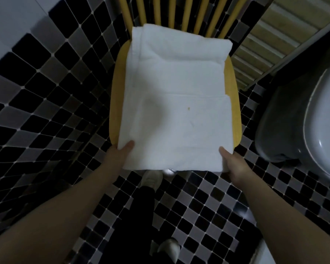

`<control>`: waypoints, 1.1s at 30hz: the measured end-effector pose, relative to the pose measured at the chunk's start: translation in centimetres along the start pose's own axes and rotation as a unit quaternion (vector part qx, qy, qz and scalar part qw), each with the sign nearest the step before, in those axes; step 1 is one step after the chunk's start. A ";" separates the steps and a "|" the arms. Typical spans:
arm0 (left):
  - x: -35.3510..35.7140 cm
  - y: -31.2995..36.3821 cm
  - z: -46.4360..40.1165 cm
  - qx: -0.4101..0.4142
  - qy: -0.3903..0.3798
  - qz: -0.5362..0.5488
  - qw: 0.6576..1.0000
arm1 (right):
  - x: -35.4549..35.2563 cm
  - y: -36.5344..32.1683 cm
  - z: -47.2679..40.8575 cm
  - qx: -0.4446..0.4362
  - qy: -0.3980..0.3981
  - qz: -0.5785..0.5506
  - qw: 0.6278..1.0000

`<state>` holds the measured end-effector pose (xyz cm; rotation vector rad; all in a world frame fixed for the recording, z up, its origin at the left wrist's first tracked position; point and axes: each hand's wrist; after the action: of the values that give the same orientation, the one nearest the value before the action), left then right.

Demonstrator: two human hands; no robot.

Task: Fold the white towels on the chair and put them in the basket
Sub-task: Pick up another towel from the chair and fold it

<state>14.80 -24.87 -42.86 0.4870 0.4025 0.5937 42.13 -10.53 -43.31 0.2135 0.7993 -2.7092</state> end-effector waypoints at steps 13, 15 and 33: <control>-5.0 5.1 13.1 0.038 -0.037 -0.008 0.999 | -3.9 -4.7 15.0 -0.031 -0.060 -0.073 0.995; -5.4 6.7 15.4 0.006 -0.064 0.030 0.997 | -4.5 -5.8 17.1 -0.016 -0.062 -0.099 0.993; -1.8 19.6 1.0 -0.126 -0.092 0.148 0.977 | 1.2 -20.0 3.6 0.052 0.020 -0.207 0.977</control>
<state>5.47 -12.07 -31.09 0.3558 0.0744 0.8685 34.20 3.11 -30.53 0.1375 0.7871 -3.1526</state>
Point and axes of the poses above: each hand's wrist, its own z-axis away from the middle knuckle, its own x-axis out of the palm, y = z × x, and after that the axes turned 1 degree about -z, right-handed
